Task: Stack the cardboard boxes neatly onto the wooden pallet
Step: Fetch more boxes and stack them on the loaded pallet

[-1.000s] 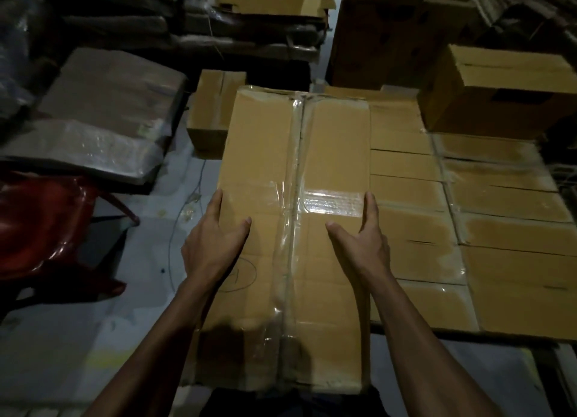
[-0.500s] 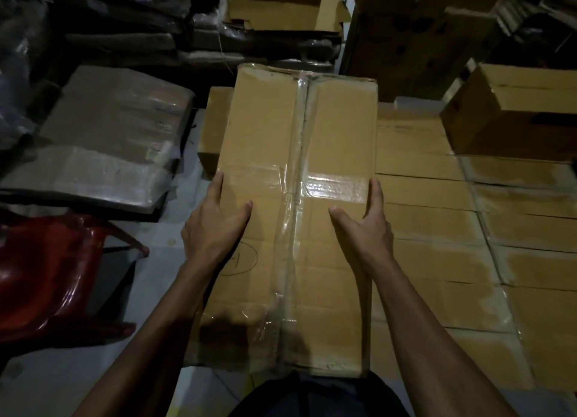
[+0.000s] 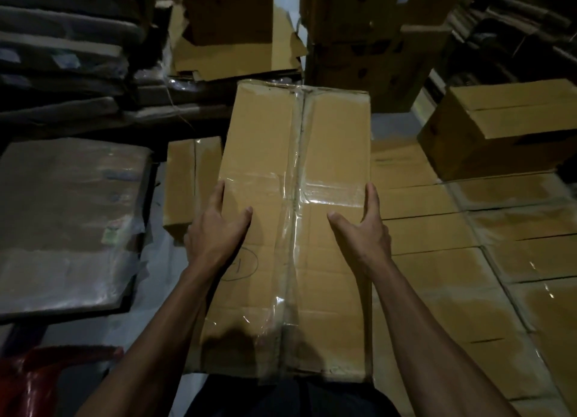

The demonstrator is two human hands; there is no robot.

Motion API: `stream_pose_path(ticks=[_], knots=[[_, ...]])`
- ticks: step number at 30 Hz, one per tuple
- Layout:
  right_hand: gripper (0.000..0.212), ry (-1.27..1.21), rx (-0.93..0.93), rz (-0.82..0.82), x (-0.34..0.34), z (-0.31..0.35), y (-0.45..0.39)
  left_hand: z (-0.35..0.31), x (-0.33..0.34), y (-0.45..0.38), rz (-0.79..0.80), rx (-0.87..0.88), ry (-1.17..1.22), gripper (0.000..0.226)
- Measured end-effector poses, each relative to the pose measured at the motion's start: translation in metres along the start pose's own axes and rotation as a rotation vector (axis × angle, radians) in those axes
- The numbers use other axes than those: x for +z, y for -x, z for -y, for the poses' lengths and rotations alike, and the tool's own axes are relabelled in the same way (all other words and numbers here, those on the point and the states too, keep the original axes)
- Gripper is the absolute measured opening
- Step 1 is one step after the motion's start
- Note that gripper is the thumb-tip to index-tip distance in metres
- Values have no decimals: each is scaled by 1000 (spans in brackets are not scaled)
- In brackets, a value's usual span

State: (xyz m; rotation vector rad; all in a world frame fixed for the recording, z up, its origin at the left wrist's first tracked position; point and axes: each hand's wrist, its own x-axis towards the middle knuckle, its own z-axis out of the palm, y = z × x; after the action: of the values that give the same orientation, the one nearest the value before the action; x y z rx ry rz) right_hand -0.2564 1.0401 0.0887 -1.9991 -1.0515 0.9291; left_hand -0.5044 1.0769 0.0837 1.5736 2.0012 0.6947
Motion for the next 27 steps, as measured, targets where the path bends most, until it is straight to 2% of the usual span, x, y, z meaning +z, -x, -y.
stream_pose_path(ticks=[6, 10, 16, 21, 27], knots=[[98, -43, 92, -146, -8, 13, -60, -42, 36, -92, 176, 111, 85, 86], [97, -77, 183, -284, -12, 16, -96, -76, 69, -152, 294, 225, 24, 78], [96, -123, 368, -512, -10, 28, -140, -126, 127, -242, 491, 410, 0, 79], [96, -175, 513, -672, -5, 40, -155, -165, 159, -285, 634, 565, -97, 79], [96, -249, 652, -811, 2, 38, -151, -194, 192, -293, 775, 675, -150, 78]])
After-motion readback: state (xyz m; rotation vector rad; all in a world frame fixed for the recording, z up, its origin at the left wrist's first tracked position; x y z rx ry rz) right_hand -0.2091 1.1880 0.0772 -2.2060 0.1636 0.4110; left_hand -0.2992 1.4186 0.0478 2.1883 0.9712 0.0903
